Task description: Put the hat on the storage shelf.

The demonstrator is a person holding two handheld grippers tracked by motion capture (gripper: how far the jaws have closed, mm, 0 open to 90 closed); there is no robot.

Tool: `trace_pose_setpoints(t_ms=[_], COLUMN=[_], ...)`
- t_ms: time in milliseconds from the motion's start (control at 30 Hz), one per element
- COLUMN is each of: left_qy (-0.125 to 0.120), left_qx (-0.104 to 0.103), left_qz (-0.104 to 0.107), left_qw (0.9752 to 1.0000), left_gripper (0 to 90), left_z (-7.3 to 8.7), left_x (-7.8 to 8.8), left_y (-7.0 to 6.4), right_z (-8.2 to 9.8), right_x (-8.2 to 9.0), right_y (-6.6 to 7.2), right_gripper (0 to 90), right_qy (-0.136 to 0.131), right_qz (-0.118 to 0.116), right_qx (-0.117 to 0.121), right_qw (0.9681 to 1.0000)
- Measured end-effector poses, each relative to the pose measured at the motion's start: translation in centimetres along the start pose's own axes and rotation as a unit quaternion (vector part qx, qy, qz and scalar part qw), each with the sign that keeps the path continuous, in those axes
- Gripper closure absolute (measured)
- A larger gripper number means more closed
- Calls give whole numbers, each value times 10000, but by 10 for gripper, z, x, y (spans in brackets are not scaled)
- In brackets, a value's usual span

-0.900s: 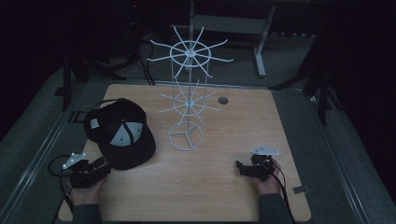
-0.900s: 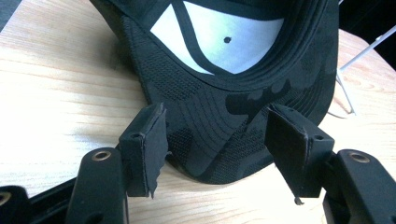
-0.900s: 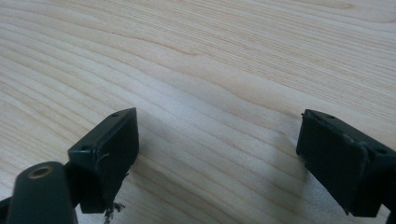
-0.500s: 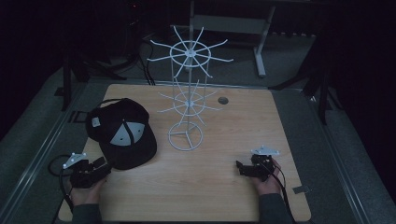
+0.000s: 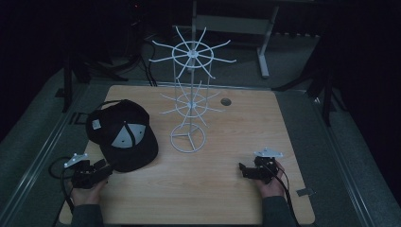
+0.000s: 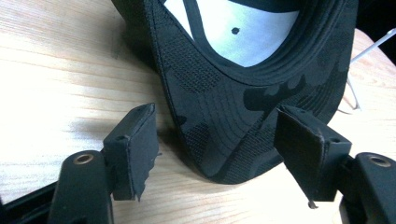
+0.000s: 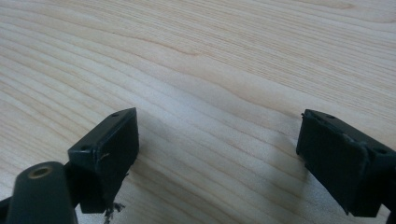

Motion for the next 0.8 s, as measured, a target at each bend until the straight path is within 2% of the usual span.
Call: trace_pose_setpoints(t_ms=[400,467,533,600,800], left_qy=[209,214,247,310,479], left_qx=[25,27,54,47,48], left_qz=[-29,2,175,258,345], left_qw=[9998,9998,9995,9992,9982], left_gripper=[298,303,307,309,315], left_z=[-1,-1,-1,-1,1], left_x=[-11,-12,-14,-17,-23], left_y=[7,8,8,8,8], right_z=[0,0,0,0,0], right_x=[0,0,0,0,0], right_y=[0,0,0,0,0], right_gripper=[127,127,127,127,127], right_qy=[1,1,0,-1,-1], right_qz=[-1,-2,-3,-5,-6], right_qx=[2,2,5,8,11], right_qw=[10000,10000,10000,10000,10000])
Point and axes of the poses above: each handheld gripper's, and its own axes: x roughly backward along the jaws, z roughly out of its underside, y roughly to its left, the point moved 3 cm from there along -x, roughly forward along the jaws, and after that the axes turned 4 degrees about x, right-handed, at the moved point
